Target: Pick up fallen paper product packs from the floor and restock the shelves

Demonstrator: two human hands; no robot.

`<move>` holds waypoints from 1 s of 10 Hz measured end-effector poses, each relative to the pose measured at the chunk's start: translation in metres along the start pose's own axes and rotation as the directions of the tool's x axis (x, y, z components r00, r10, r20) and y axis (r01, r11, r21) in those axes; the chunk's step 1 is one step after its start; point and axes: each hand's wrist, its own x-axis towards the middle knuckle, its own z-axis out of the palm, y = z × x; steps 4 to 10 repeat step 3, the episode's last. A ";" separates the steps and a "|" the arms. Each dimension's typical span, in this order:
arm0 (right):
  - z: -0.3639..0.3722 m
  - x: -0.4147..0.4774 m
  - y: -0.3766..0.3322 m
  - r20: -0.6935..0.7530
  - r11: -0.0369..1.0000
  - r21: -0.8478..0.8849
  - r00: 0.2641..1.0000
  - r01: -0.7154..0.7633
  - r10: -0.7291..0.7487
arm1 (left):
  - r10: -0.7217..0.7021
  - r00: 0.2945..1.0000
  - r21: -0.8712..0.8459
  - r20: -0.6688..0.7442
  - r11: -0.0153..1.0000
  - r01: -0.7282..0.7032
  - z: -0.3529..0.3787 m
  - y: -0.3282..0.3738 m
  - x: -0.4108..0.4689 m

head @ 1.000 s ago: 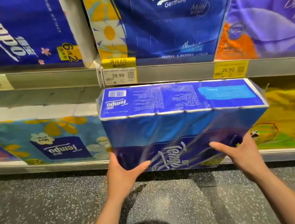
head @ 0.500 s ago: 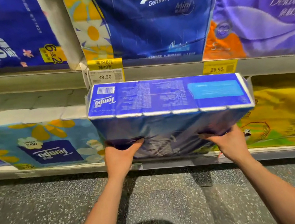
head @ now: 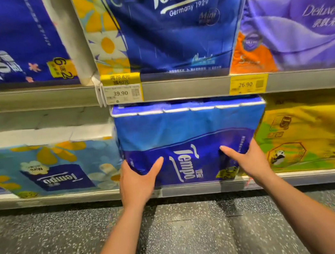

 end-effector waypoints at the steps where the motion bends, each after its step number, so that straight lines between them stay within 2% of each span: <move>1: -0.002 -0.009 0.000 0.000 0.999 -0.018 1.000 -0.027 0.027 | 0.024 0.999 -0.020 0.023 1.000 -0.024 -0.006 -0.008 -0.007; 2: -0.009 -0.023 -0.017 0.018 0.994 -0.096 0.999 -0.045 0.047 | 0.078 0.996 -0.012 0.035 0.997 -0.077 -0.018 -0.007 -0.018; 3: -0.023 -0.046 -0.032 0.031 0.964 -0.234 0.991 -0.123 0.134 | 0.049 0.999 0.055 0.023 0.997 -0.051 -0.036 -0.007 -0.032; 10: -0.023 -0.046 -0.032 0.031 0.964 -0.234 0.991 -0.123 0.134 | 0.049 0.999 0.055 0.023 0.997 -0.051 -0.036 -0.007 -0.032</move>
